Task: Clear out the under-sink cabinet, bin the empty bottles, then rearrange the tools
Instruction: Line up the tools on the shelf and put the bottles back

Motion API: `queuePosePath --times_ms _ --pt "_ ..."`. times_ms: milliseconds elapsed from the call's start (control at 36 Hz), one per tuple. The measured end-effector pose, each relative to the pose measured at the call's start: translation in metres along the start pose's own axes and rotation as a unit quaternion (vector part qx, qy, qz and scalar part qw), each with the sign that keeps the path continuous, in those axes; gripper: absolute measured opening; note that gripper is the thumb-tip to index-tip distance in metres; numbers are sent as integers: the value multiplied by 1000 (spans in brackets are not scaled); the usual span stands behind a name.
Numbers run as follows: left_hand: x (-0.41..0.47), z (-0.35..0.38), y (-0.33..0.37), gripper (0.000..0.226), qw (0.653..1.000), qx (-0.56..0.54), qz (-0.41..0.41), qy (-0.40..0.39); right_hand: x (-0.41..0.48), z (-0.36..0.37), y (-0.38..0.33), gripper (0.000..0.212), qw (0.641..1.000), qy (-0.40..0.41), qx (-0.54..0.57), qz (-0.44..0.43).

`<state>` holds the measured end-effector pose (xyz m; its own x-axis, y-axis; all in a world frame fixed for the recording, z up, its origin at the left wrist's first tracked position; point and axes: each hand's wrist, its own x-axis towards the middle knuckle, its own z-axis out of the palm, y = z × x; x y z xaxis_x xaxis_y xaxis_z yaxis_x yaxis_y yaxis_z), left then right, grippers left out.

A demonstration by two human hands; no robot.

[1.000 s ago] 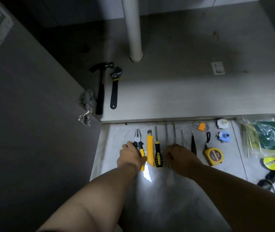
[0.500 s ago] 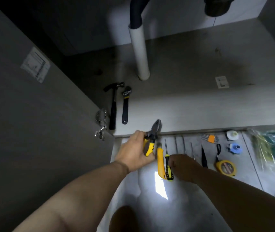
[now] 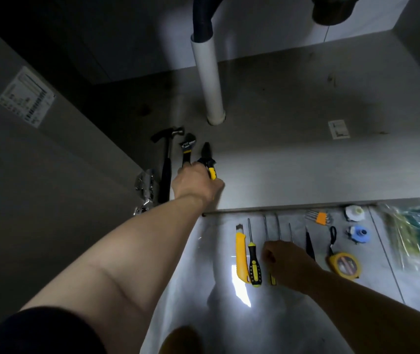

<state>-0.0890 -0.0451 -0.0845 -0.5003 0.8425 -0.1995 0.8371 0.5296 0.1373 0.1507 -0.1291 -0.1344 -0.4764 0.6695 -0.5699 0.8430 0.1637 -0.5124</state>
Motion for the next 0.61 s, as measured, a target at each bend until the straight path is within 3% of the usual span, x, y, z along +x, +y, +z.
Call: queuePosePath --times_ms 194,250,306,361,417,472,528,611 --pt "-15 3 0 46 999 -15 14 46 -4 1 0 13 1000 -9 15 10" --pt "-31 7 -7 42 991 -14 67 118 -4 -2 -2 12 1000 -8 16 12" --pt "-51 17 -17 30 969 -23 172 174 -3 -4 -4 13 1000 -4 17 11" --pt "-72 33 -26 20 952 -44 269 138 -3 -6 -4 13 1000 -1 16 10" --pt "-94 53 -34 15 950 -64 300 57 -3 -7 -3 12 1000 3 16 9" --pt "-110 74 -40 9 964 -100 245 -29 -3 -6 -1 13 1000 6 18 13" --pt "-120 93 -42 10 974 -142 133 -115 -4 -6 3 14 1000 4 19 18" --pt "-125 114 -39 14 961 -189 -13 -199 -4 -5 10 15 999 7 24 24"
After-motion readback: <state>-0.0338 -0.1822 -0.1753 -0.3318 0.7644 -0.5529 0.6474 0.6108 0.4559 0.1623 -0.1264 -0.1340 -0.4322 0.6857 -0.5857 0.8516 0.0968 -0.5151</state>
